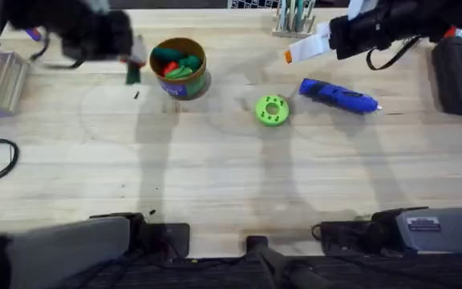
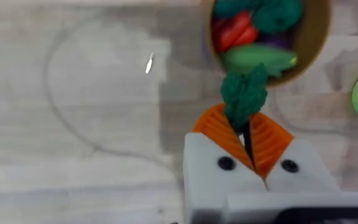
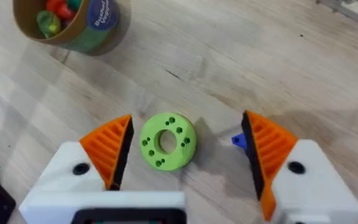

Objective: Pick up the gripper from the table and insert it into the empty holder that is missing its gripper. Then pick up a screw, insert it into the mounting hole, and use the screwdriver to tighten it. Finally, clean up the table by picking up the vegetable and placing it into the bucket.

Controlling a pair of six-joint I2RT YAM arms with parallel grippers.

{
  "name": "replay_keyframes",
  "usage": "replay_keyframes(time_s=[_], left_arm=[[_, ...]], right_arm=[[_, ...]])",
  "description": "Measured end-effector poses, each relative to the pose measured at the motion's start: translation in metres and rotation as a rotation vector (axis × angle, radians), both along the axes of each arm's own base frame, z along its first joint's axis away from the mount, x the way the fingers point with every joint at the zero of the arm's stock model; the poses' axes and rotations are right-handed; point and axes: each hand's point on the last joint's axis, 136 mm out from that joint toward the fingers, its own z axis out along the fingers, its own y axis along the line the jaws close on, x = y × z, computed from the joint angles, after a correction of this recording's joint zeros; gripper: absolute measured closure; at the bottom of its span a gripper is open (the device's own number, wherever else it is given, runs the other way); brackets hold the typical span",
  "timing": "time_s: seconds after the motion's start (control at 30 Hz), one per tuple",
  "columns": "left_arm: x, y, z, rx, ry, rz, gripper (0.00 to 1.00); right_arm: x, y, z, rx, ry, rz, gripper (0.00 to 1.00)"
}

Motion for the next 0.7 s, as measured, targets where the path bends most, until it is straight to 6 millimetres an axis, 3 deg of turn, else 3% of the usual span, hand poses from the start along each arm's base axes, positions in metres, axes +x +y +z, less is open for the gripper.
replay_keyframes(time_s=[0.2,0.4,0.67,0.7], left_arm=[[0.051,-0.033,-0.002,-0.002,-0.006,-0.093,0.99],[0.092,-0.055,-0.02,0.001,0.02,-0.144,0.99],[0.102,-0.059,-0.044,0.004,0.071,-0.158,0.991],[0.102,-0.059,-0.045,0.007,0.072,-0.165,0.936]], right_arm=[[0.0,0.0,0.0,0.0,0.0,0.0,0.01],[0.0,0.0,0.0,0.0,0.0,0.0,0.01],[0.0,0.0,0.0,0.0,-0.001,0.0,0.01],[0.0,0.0,0.0,0.0,0.0,0.0,0.01]])
